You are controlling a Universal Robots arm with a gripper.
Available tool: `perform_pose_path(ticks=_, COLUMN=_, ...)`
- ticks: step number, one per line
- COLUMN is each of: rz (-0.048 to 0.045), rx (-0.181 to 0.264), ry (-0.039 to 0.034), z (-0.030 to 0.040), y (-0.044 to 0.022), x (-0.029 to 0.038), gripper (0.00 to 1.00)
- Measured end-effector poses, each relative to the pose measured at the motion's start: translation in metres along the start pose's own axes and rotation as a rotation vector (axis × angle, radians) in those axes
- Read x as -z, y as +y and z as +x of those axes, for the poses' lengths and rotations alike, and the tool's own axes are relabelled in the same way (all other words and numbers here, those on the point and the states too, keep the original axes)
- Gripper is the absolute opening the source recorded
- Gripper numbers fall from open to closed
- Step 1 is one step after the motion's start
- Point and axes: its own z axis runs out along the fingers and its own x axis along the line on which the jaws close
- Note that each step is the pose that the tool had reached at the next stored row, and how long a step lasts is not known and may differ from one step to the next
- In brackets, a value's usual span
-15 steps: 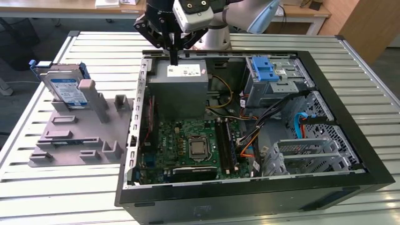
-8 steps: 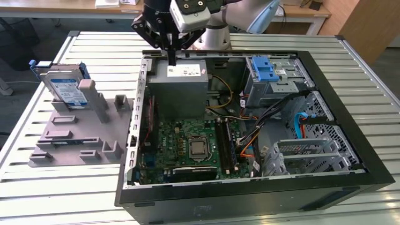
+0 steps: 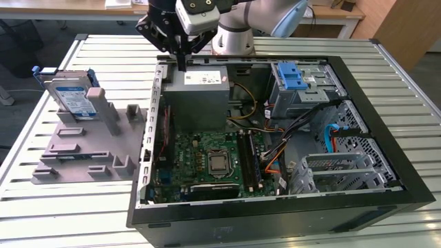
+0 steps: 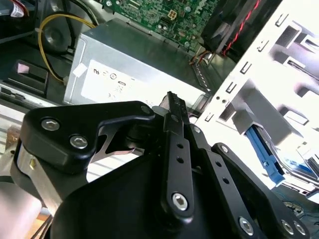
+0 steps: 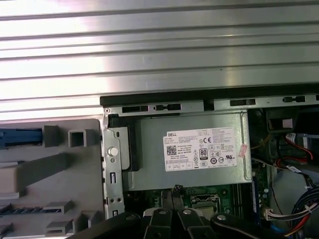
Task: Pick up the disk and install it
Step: 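Reach for the disk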
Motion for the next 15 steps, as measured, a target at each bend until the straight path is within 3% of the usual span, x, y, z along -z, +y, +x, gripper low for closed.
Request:
perform_pose_path(ticks=7, rz=0.0002, rx=0.000, ry=0.0002, z=0.0074, y=0.0024, x=-0.0007, gripper=0.11)
perform_pose_path(ticks=15, rz=0.0001, rx=0.000, ry=0.0010, z=0.0095, y=0.0023, x=-0.0019, gripper=0.11)
